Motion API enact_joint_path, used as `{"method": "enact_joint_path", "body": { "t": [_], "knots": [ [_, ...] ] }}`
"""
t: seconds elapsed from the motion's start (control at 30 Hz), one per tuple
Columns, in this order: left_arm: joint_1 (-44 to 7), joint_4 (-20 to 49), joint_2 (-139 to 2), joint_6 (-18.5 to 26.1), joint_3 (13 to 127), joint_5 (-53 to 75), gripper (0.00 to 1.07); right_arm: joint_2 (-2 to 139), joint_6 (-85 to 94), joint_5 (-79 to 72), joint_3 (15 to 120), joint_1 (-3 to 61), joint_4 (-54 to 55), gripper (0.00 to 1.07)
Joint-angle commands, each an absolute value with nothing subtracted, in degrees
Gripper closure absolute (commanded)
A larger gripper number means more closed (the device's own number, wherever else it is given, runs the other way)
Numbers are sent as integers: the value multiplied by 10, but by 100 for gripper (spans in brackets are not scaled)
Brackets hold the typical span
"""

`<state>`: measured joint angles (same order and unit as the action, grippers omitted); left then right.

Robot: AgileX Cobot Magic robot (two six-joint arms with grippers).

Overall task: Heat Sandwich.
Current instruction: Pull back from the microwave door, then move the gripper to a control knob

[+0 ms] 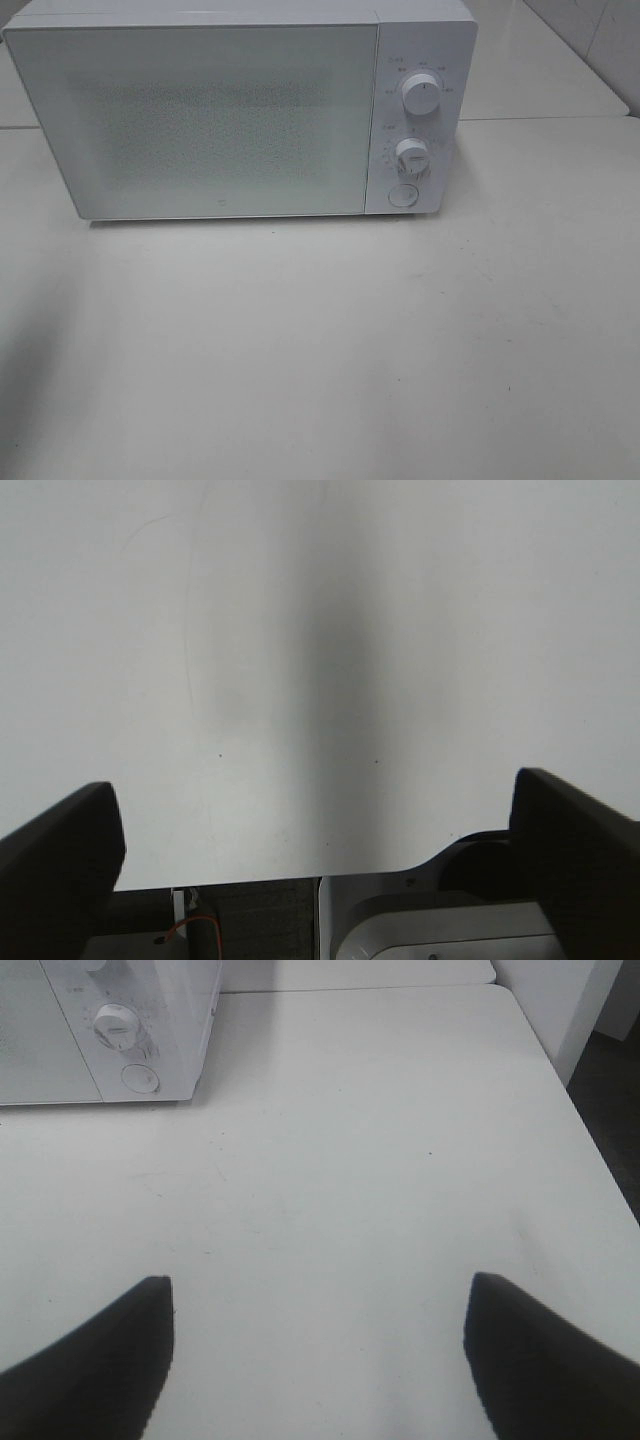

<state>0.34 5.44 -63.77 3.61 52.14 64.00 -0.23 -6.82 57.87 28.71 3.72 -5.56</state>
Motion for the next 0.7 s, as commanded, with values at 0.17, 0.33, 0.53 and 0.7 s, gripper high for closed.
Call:
{"method": "enact_joint_path", "body": {
  "t": [0.17,0.33,0.53,0.7],
  "knots": [
    [15,58,-542,41,468,654,9,-18,-73,571,288,36,-55,32],
    [15,58,-466,53,419,645,9,-18,-73,571,288,36,-55,32],
    [15,57,-371,53,383,637,9,-18,-73,571,288,36,-55,32],
    [15,56,-296,53,358,638,9,-18,-73,571,288,36,-55,32]
  ]
}}
